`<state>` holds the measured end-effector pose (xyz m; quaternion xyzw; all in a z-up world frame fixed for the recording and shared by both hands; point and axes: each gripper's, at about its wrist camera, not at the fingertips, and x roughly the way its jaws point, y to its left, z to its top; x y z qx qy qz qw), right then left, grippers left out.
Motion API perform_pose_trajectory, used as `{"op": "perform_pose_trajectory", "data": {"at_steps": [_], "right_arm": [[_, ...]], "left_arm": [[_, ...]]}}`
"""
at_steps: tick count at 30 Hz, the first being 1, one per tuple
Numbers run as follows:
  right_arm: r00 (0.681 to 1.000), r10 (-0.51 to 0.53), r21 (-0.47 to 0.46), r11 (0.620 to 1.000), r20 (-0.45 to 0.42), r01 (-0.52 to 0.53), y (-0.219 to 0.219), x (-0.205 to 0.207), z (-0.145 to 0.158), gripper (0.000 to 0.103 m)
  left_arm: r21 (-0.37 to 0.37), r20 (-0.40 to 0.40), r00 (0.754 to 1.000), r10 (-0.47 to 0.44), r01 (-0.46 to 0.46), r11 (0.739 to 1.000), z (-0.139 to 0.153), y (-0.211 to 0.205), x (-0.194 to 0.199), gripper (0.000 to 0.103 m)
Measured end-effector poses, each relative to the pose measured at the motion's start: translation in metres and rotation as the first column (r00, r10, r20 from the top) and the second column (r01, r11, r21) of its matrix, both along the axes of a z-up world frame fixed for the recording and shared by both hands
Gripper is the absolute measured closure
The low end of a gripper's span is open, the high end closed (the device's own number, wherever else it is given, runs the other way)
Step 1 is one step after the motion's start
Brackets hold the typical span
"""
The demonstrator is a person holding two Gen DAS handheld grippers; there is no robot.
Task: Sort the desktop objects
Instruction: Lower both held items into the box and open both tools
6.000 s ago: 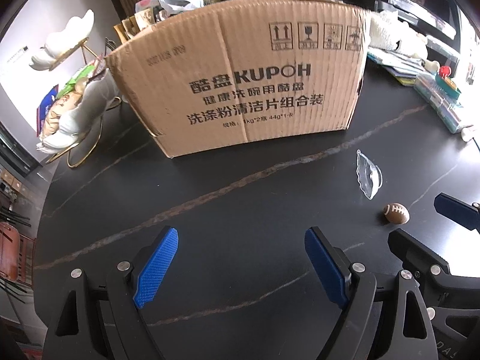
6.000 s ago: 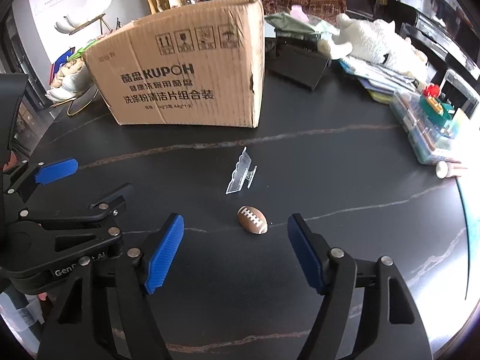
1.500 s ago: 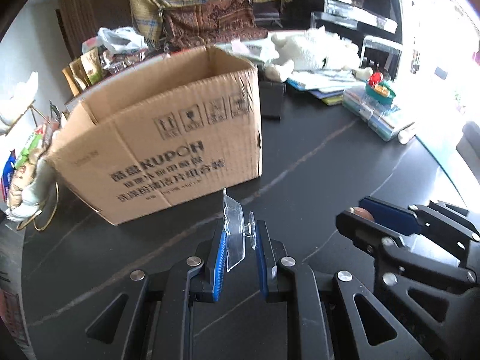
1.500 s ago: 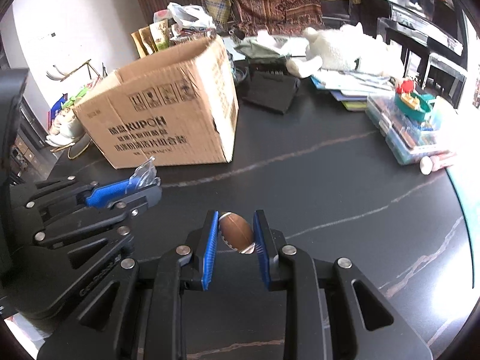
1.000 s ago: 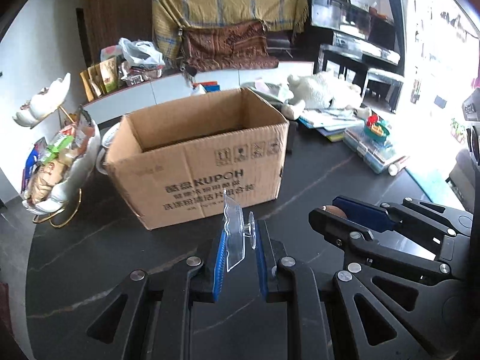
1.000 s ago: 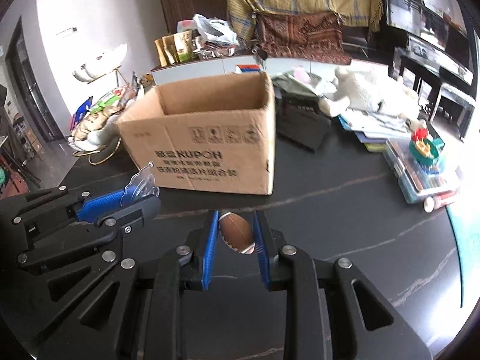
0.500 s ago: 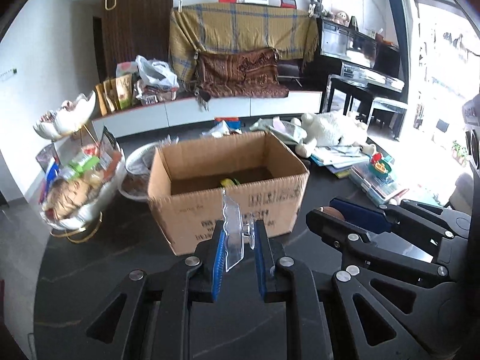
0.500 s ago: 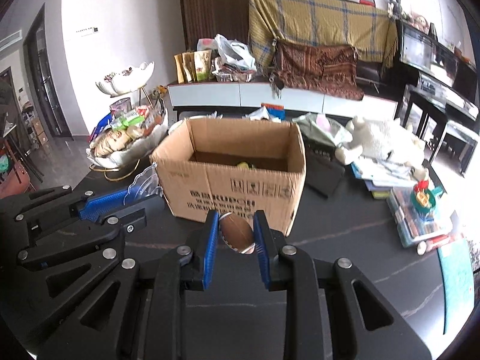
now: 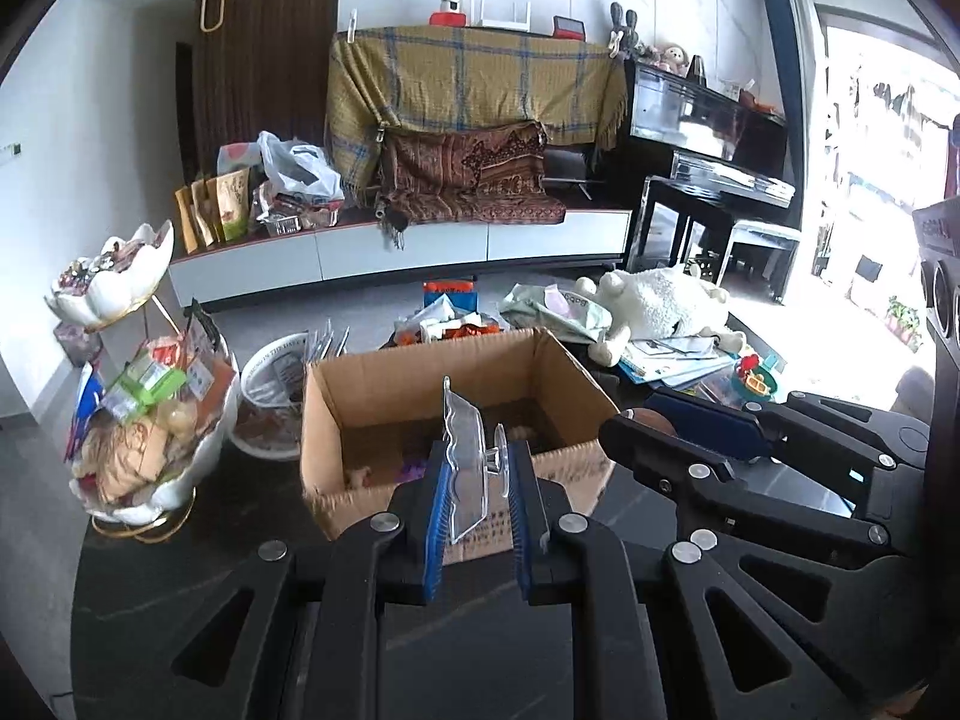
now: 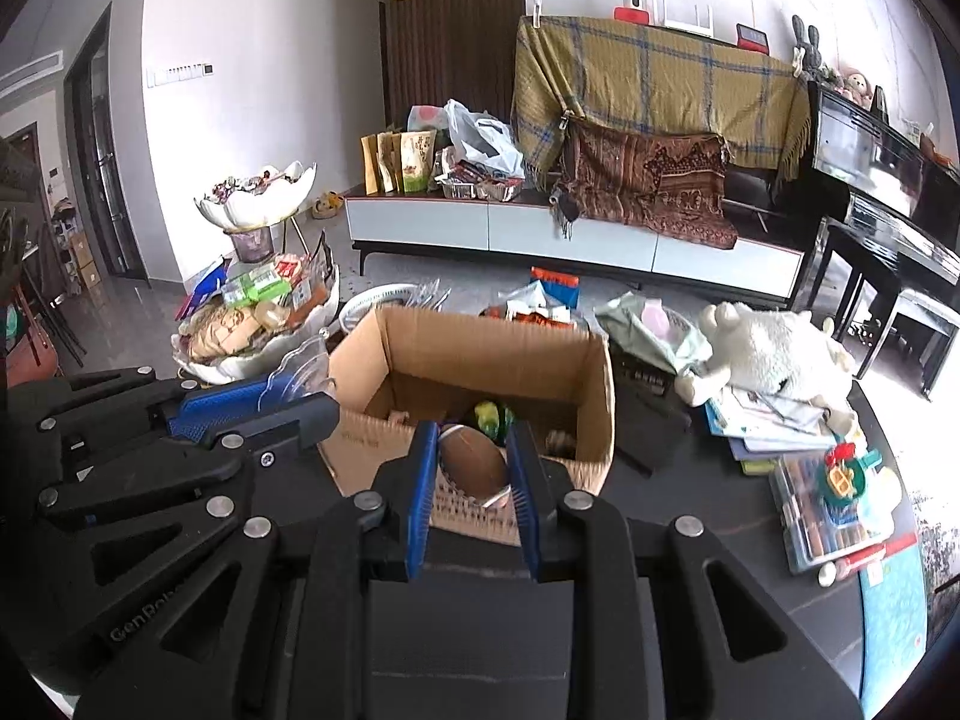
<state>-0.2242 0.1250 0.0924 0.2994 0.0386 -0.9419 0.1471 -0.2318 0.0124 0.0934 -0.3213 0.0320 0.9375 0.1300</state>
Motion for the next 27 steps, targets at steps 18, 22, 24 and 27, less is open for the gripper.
{"op": "perform_pose_trajectory", "data": {"at_steps": [18, 22, 24, 27], "right_arm": [[0.998, 0.004, 0.027, 1.0, 0.06, -0.005, 0.001, -0.075, -0.031, 0.081], [0.998, 0.003, 0.033, 0.999, 0.069, -0.005, 0.001, -0.085, -0.037, 0.081], [0.997, 0.003, 0.034, 0.999, 0.072, -0.006, 0.001, -0.09, -0.039, 0.081], [0.998, -0.002, 0.047, 0.999, 0.06, -0.001, 0.001, -0.094, -0.04, 0.081]], "left_arm": [[-0.042, 0.063, 0.998, -0.001, 0.004, 0.999, -0.033, 0.007, -0.073, 0.088], [-0.048, 0.067, 0.998, 0.005, -0.002, 0.999, -0.038, 0.007, -0.082, 0.088], [-0.058, 0.059, 0.998, 0.005, -0.002, 0.998, -0.04, 0.008, -0.085, 0.087], [-0.069, 0.048, 0.999, 0.023, -0.019, 0.997, -0.039, 0.005, -0.091, 0.073]]}}
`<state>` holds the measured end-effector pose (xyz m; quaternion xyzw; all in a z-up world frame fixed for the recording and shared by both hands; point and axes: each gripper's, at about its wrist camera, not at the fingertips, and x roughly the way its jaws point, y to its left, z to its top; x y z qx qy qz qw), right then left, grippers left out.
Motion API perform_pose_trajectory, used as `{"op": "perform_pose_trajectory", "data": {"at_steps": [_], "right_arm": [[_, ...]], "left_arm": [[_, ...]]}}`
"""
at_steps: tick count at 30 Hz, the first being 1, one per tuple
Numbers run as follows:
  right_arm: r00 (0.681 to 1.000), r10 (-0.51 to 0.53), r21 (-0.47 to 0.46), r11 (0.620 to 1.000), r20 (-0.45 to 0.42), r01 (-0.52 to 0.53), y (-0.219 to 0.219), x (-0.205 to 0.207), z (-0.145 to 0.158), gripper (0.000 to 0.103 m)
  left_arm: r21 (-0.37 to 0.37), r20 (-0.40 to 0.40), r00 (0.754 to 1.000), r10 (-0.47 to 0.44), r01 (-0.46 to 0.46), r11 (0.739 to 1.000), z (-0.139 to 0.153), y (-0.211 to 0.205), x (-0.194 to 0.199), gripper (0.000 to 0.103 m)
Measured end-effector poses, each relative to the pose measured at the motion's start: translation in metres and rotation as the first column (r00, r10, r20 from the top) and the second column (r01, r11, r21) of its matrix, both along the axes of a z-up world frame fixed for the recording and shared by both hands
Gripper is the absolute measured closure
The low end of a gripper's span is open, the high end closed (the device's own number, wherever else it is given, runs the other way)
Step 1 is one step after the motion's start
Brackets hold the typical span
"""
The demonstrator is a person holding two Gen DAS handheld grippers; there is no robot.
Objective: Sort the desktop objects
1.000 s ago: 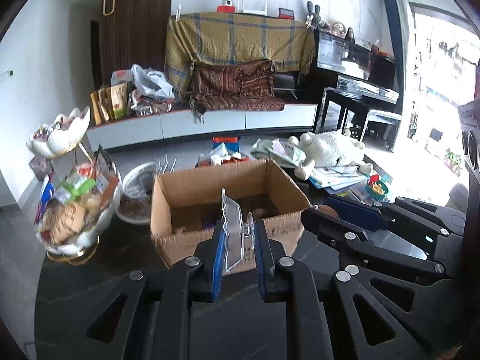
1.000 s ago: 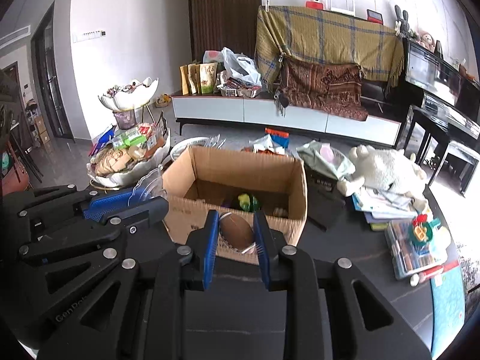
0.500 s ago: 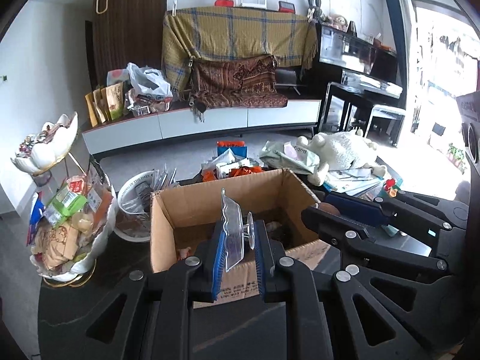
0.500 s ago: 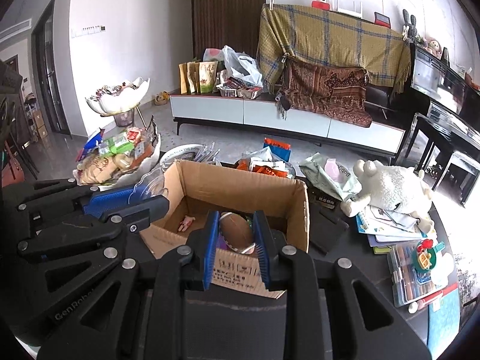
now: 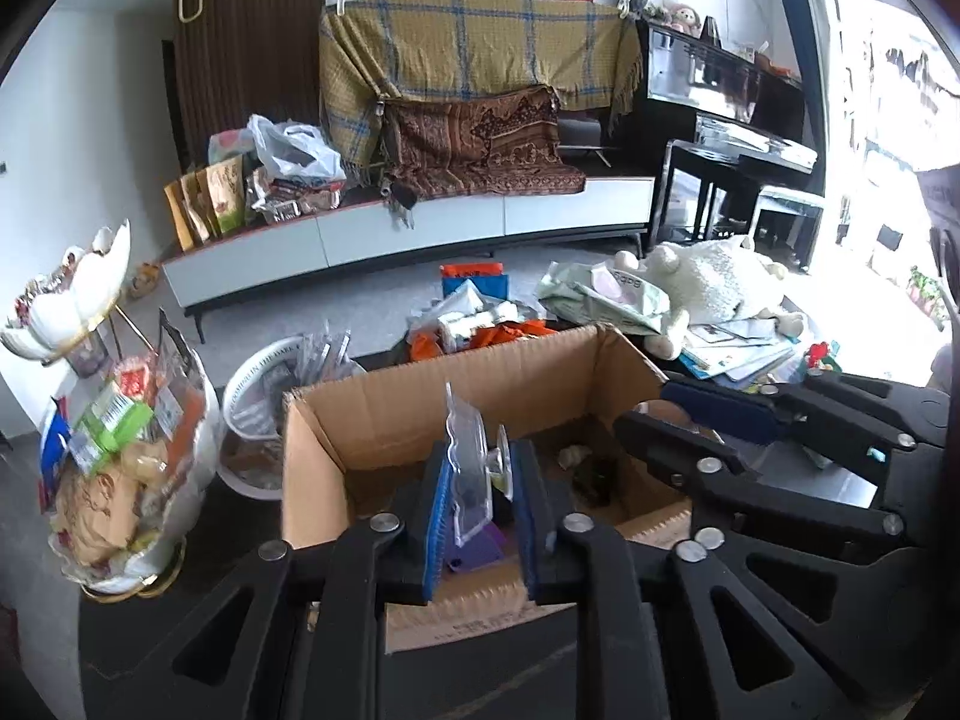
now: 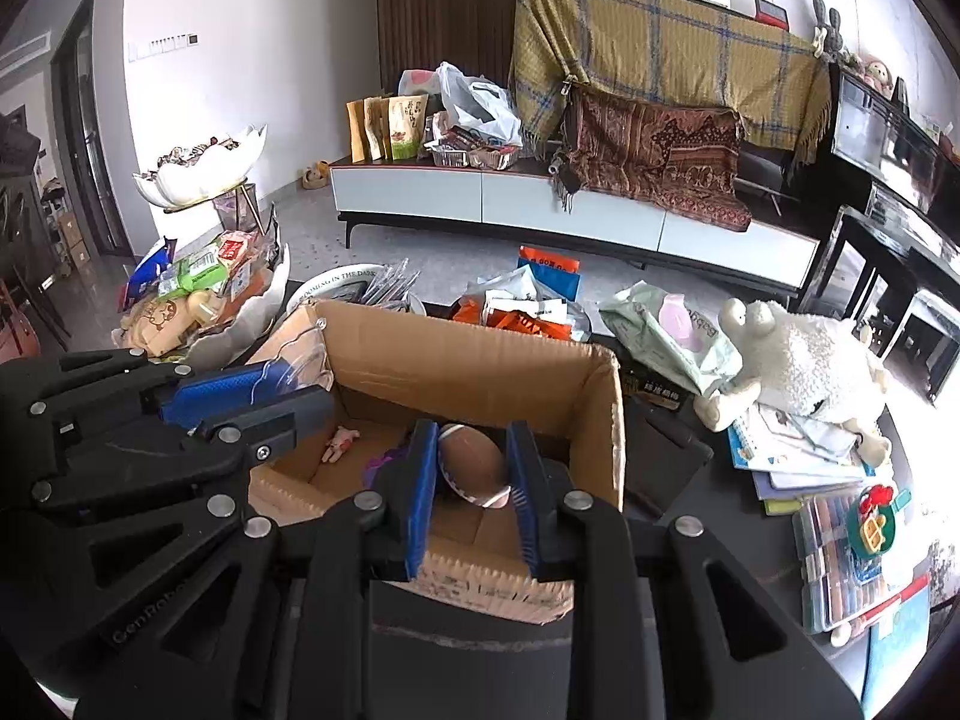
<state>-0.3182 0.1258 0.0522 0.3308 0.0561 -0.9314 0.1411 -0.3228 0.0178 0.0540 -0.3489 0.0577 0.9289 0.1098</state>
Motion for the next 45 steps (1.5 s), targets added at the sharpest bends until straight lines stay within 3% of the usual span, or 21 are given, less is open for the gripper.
{"op": "perform_pose_trajectory", "data": {"at_steps": [1, 3, 5, 6, 8, 14, 18, 20, 25, 45], "right_arm": [[1.0, -0.011, 0.001, 1.0, -0.008, 0.011, 0.001, -0.001, 0.0, 0.081], [0.999, -0.047, -0.007, 0.999, -0.013, 0.047, 0.006, -0.003, 0.001, 0.079], [0.997, -0.081, -0.028, 0.996, -0.014, 0.08, 0.013, -0.005, 0.002, 0.071], [0.996, -0.092, -0.041, 0.995, -0.015, 0.091, 0.018, -0.005, 0.003, 0.062], [0.993, -0.112, -0.047, 0.993, -0.022, 0.111, 0.023, -0.005, 0.006, 0.049], [0.991, -0.126, -0.012, 0.992, -0.046, 0.126, 0.021, 0.011, 0.014, 0.046], [0.991, -0.126, -0.007, 0.992, -0.038, 0.126, 0.02, 0.025, 0.014, 0.045], [0.99, -0.133, -0.01, 0.991, -0.041, 0.133, 0.02, 0.033, 0.016, 0.04], [0.986, -0.153, 0.0, 0.988, -0.067, 0.154, 0.021, 0.053, 0.021, 0.019], [0.983, -0.151, -0.041, 0.988, -0.105, 0.147, 0.021, 0.132, 0.039, 0.017]], "left_arm": [[0.001, 0.001, 1.0, 0.016, -0.016, 1.0, 0.0, -0.003, -0.003, 0.066], [0.041, 0.01, 0.999, 0.05, -0.05, 0.998, 0.001, -0.013, -0.007, 0.038], [0.092, 0.038, 0.997, 0.064, -0.068, 0.993, 0.002, -0.023, -0.01, 0.026], [0.124, 0.061, 0.997, 0.057, -0.064, 0.99, 0.002, -0.028, -0.011, 0.016], [0.153, 0.081, 0.995, 0.065, -0.077, 0.985, 0.004, -0.032, -0.01, 0.01], [0.044, -0.024, 0.993, 0.12, -0.118, 0.992, 0.013, -0.025, 0.022, 0.009], [-0.001, -0.053, 0.991, 0.123, -0.124, 0.992, 0.016, -0.023, 0.043, 0.009], [-0.001, -0.059, 0.991, 0.121, -0.121, 0.993, 0.018, -0.025, 0.054, 0.009], [-0.012, -0.092, 0.988, 0.123, -0.124, 0.992, 0.023, -0.027, 0.081, 0.008], [-0.011, -0.166, 0.975, 0.151, -0.155, 0.988, 0.044, -0.027, 0.167, 0.006]]}}
